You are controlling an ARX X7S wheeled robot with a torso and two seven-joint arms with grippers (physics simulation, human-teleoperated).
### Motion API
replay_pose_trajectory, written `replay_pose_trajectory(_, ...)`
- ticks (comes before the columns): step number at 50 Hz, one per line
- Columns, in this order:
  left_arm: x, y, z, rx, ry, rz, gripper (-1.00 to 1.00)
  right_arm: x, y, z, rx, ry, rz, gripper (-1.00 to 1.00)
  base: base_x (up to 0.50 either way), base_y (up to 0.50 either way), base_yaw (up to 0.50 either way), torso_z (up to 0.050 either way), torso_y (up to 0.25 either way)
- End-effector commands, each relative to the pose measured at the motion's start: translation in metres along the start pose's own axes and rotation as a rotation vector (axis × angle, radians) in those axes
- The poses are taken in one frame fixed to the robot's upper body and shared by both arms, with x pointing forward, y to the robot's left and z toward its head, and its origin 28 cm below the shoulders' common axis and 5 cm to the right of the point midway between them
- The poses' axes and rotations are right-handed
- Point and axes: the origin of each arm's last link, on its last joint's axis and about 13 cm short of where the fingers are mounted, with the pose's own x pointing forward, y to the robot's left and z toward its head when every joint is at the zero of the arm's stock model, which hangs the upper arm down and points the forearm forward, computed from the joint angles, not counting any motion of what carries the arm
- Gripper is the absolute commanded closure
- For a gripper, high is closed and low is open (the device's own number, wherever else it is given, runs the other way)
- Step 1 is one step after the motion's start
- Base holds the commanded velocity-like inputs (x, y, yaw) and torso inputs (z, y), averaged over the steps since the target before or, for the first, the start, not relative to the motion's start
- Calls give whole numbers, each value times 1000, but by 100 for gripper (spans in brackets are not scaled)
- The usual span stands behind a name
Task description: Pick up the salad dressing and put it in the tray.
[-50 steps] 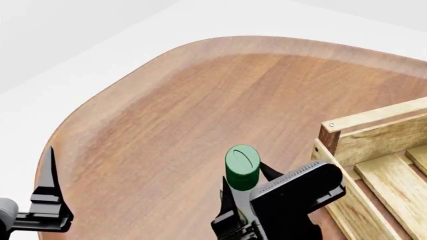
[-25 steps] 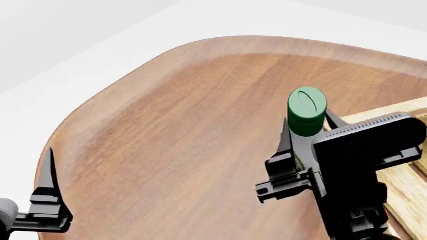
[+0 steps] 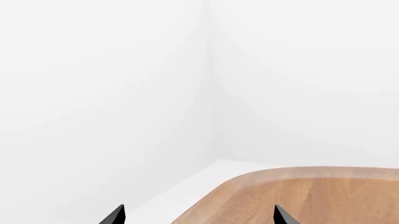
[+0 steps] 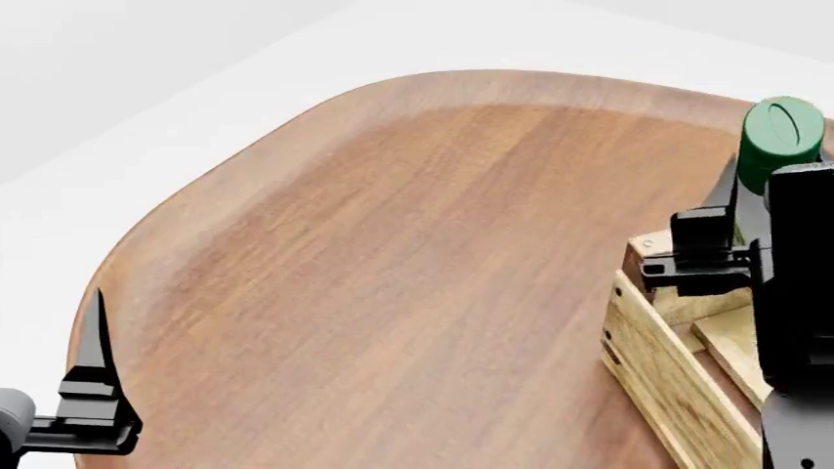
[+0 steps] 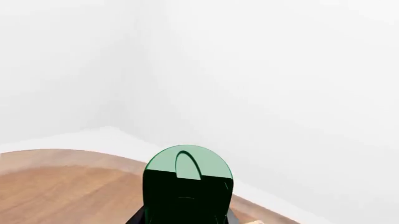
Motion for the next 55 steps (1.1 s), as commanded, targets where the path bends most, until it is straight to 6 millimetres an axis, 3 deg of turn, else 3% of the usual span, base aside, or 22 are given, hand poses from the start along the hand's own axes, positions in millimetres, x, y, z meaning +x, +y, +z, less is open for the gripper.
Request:
replay_pose_trajectory(1, 0, 0, 0, 0, -1, 0, -100, 21, -20, -4, -28, 41, -155, 100, 0, 0, 0, 0, 10)
replay_pose_trajectory(34, 0, 1, 2, 8, -10, 2, -100, 77, -51, -52, -59, 196, -465, 100, 0, 0, 0, 0, 1)
replay_pose_trajectory(47, -1, 2, 2, 12, -13, -2, -100, 87, -58, -78, -59, 246, -550, 100, 0, 0, 0, 0, 0)
replay_pose_trajectory(55, -1, 1, 2, 13, -15, -6, -100, 82, -56, -92, -40, 305, -545, 100, 0, 0, 0, 2, 1)
